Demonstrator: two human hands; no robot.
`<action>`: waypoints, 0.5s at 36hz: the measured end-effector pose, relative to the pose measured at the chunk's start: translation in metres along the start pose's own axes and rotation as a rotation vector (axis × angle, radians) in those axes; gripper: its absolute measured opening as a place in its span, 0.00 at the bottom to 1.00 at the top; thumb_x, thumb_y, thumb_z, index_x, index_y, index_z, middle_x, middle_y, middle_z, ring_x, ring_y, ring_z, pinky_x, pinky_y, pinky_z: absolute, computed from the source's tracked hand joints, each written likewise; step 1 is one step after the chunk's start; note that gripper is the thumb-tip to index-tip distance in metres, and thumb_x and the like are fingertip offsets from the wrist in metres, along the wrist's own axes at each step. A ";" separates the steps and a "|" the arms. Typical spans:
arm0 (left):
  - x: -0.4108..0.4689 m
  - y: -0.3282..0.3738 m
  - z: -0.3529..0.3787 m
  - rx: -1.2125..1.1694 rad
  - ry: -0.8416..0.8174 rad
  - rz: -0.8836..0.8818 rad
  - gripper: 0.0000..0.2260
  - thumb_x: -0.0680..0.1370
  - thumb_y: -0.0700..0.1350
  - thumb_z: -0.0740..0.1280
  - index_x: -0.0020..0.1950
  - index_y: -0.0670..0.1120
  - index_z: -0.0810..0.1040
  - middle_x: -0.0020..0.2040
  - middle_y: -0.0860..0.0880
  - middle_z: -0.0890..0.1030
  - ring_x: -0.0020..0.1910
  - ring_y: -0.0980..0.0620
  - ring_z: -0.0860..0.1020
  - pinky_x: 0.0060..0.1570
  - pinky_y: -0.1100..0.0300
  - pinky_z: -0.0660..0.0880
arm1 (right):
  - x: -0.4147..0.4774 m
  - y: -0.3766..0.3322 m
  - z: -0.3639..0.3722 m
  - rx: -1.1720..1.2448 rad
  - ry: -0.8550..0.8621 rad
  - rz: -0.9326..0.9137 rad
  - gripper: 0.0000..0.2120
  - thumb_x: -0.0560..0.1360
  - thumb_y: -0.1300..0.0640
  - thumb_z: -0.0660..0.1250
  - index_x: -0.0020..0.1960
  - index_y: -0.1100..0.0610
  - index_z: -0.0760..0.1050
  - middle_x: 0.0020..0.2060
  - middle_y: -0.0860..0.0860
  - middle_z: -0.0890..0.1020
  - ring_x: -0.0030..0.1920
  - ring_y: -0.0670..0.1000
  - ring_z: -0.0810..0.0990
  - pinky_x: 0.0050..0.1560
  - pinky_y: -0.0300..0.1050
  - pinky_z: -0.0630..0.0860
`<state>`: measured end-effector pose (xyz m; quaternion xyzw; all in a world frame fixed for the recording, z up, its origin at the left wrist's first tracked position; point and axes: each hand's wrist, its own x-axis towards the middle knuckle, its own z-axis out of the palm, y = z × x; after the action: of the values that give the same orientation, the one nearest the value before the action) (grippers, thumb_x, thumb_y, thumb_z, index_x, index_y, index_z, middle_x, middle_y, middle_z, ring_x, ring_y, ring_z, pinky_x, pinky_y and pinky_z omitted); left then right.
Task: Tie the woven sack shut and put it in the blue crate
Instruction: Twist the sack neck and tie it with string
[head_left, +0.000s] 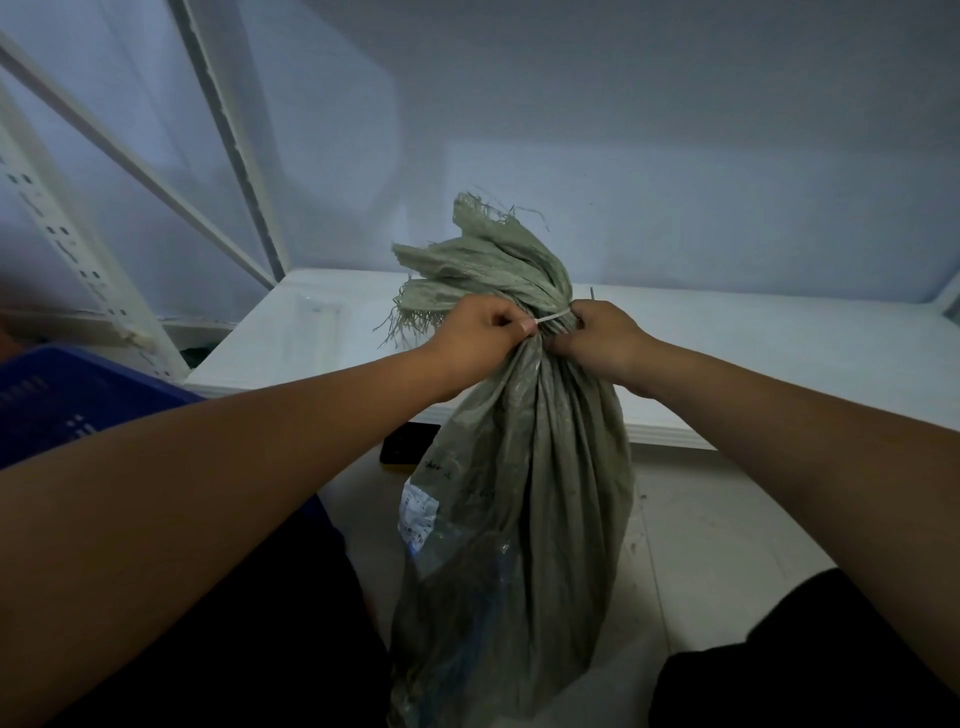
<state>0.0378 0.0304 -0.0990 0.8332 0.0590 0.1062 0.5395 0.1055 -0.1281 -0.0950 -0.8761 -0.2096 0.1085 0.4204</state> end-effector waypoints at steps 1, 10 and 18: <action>0.000 0.000 0.000 0.007 -0.001 -0.001 0.05 0.79 0.41 0.69 0.45 0.42 0.83 0.41 0.47 0.83 0.42 0.52 0.80 0.53 0.52 0.79 | -0.001 -0.001 0.000 -0.009 -0.004 -0.002 0.09 0.73 0.56 0.71 0.53 0.53 0.80 0.50 0.53 0.83 0.52 0.55 0.81 0.57 0.50 0.78; 0.000 -0.004 -0.003 0.055 -0.026 -0.022 0.06 0.79 0.38 0.68 0.43 0.43 0.82 0.41 0.45 0.82 0.42 0.52 0.78 0.51 0.53 0.77 | -0.009 -0.004 -0.002 -0.027 -0.082 -0.042 0.12 0.77 0.39 0.65 0.41 0.46 0.74 0.43 0.43 0.78 0.44 0.42 0.76 0.40 0.39 0.69; 0.000 -0.003 0.000 0.109 -0.075 -0.030 0.13 0.79 0.37 0.67 0.36 0.49 0.80 0.39 0.50 0.81 0.43 0.53 0.78 0.50 0.59 0.75 | -0.003 0.003 -0.003 -0.330 -0.006 -0.144 0.19 0.78 0.38 0.62 0.39 0.51 0.74 0.37 0.47 0.77 0.42 0.50 0.75 0.35 0.40 0.66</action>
<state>0.0378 0.0319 -0.1017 0.8638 0.0570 0.0632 0.4966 0.1048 -0.1328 -0.0957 -0.9157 -0.2879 0.0451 0.2768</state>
